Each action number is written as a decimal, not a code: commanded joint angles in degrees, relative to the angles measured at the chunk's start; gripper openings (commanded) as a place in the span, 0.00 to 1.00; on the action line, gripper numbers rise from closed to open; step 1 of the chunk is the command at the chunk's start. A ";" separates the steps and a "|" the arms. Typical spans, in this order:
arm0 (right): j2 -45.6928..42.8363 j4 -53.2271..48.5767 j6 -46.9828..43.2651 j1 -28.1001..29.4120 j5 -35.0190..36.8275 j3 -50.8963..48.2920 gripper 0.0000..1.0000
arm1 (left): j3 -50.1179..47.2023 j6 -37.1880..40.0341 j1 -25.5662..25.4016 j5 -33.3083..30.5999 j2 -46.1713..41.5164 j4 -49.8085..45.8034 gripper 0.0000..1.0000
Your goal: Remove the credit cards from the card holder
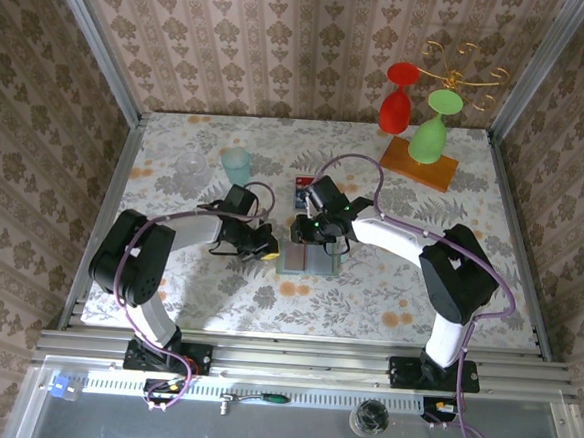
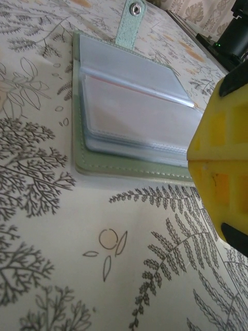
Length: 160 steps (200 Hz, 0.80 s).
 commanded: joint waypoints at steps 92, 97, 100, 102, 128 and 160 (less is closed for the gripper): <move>0.69 0.02 8.77 0.78 -7.50 -3.20 0.29 | -2.80 -1.66 -0.89 0.11 0.56 2.98 0.03; 0.97 -0.02 8.97 0.74 -7.60 -3.16 0.30 | -2.77 -1.56 -0.91 0.11 0.69 2.89 0.03; 1.16 -0.08 9.12 0.78 -7.62 -3.04 0.31 | -2.81 -1.59 -0.91 0.11 0.78 2.95 0.03; 1.19 -0.17 9.23 0.78 -7.62 -2.97 0.31 | -2.80 -1.62 -0.91 0.17 0.90 2.97 0.03; 2.96 -0.53 9.83 0.78 -8.15 -2.22 0.33 | -2.68 -1.61 -0.91 0.55 2.10 2.82 0.03; 4.88 -1.51 9.88 0.76 -7.97 -1.14 0.34 | -3.03 -1.72 -0.82 0.46 2.27 2.78 0.03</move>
